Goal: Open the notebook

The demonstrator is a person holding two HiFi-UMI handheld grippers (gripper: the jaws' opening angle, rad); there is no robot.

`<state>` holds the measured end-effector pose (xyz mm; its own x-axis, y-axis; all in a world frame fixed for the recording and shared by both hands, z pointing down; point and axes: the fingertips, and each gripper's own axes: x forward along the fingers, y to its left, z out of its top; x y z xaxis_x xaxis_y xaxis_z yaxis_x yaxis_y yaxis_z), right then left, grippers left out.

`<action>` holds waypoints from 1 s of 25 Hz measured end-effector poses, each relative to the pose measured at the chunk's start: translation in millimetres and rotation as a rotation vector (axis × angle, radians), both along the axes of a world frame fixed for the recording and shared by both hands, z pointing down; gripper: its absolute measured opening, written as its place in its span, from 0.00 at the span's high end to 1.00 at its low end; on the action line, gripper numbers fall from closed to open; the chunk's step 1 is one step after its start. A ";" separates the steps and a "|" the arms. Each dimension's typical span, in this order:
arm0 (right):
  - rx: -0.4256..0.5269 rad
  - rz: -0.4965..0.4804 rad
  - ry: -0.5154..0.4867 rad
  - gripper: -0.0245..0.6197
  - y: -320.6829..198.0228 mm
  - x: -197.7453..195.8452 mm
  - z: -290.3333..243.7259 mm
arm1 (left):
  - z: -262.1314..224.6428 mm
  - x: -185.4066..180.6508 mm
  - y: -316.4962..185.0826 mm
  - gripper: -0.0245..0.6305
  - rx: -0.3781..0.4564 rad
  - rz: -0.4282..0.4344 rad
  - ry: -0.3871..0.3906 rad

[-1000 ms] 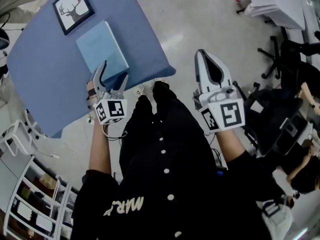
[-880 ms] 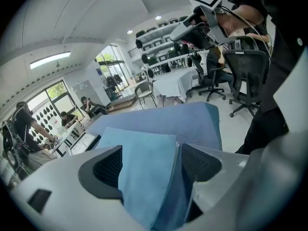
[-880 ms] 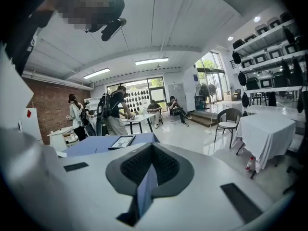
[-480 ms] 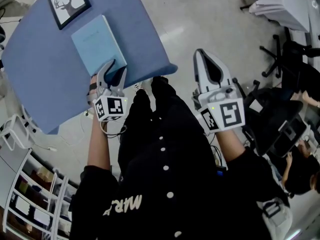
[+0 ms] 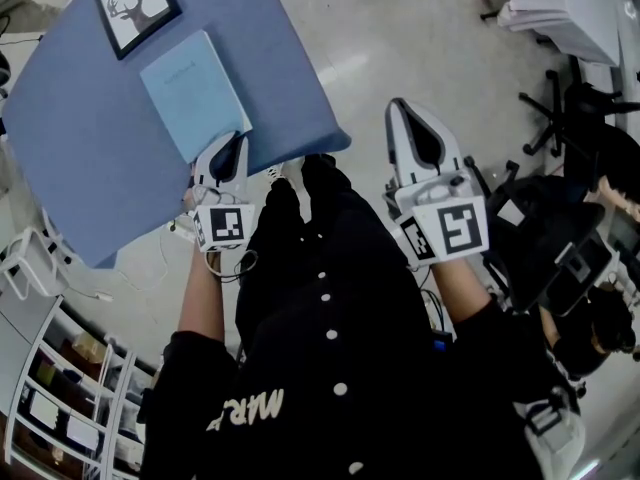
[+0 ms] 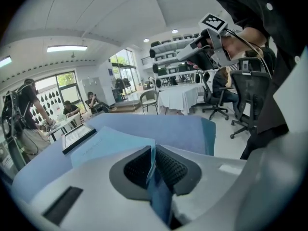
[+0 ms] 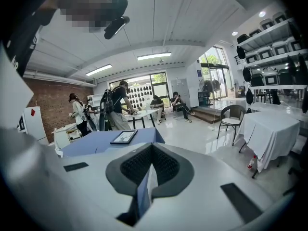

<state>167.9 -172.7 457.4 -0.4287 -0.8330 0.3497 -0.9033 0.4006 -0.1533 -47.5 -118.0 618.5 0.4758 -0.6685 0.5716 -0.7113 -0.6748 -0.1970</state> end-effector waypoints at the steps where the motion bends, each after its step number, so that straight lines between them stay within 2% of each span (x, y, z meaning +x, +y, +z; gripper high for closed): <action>1: 0.001 -0.001 0.001 0.95 -0.2 -0.1 -0.3 | -1.3 -0.7 -0.1 0.92 0.001 -0.022 0.002; 4: 0.002 -0.004 0.006 0.95 -2.1 -2.5 -1.0 | -6.4 -4.5 -1.8 0.93 0.001 -0.098 0.022; 9: 0.011 -0.015 0.015 0.95 -2.6 -8.6 -4.8 | -21.4 -14.5 -3.1 0.94 0.001 -0.217 0.133; 12: 0.019 -0.025 0.019 0.95 -1.6 -12.3 -9.4 | -34.9 -23.9 -2.3 0.94 -0.002 -0.298 0.232; 18: 0.042 -0.056 0.030 0.95 -5.8 -24.6 -22.6 | -71.4 -55.3 -3.9 0.94 0.026 -0.494 0.491; 22: 0.057 -0.087 0.037 0.95 -10.7 -39.2 -31.3 | -88.7 -88.3 3.6 0.94 0.048 -0.614 0.616; 25: 0.069 -0.116 0.040 0.95 -13.4 -51.1 -38.9 | -100.0 -116.4 13.4 0.94 0.080 -0.705 0.681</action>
<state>116.8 -186.1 418.5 -0.5106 -0.8010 0.3124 -0.8550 0.5114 -0.0863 -163.9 -104.6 518.4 0.1640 -0.9507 0.2634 -0.9242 -0.0547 0.3780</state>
